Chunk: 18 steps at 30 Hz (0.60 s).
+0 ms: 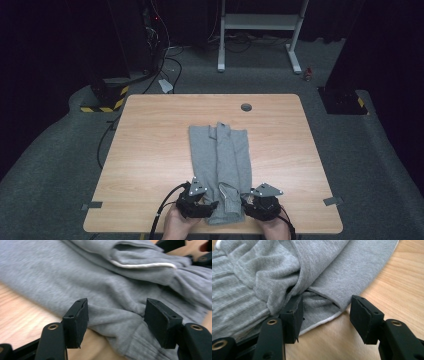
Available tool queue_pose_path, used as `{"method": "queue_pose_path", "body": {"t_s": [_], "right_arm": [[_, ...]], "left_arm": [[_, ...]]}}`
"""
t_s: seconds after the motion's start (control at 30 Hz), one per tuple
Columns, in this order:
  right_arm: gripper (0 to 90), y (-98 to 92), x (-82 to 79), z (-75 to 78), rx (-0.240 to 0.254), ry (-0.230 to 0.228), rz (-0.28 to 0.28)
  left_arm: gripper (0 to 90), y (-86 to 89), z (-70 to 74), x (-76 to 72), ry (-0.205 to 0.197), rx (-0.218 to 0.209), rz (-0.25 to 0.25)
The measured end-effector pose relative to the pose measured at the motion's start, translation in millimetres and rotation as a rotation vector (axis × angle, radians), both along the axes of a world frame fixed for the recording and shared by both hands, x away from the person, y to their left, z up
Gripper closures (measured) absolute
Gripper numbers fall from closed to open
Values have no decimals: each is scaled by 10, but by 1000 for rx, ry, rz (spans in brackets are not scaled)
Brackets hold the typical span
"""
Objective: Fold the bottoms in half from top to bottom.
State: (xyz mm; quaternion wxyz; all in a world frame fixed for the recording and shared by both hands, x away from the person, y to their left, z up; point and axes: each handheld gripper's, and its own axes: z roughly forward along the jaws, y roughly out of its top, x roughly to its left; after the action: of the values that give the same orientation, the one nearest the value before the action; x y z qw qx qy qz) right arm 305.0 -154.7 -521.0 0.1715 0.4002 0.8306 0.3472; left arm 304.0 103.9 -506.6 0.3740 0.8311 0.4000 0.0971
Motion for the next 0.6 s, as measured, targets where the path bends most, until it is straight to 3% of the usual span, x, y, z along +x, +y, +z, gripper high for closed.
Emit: {"method": "queue_pose_path", "body": {"t_s": [0.3,0.43,0.6], "right_arm": [[421,148,130,-10,3,-6,-2],[421,213,184,-14,6,-7,-9],[422,280,271,-13,0,-11,-26]], "left_arm": [[379,120,-77,209,-10,48,64],[398,161,-85,327,-41,81,67],[399,200,-78,486,-43,100,61]]}}
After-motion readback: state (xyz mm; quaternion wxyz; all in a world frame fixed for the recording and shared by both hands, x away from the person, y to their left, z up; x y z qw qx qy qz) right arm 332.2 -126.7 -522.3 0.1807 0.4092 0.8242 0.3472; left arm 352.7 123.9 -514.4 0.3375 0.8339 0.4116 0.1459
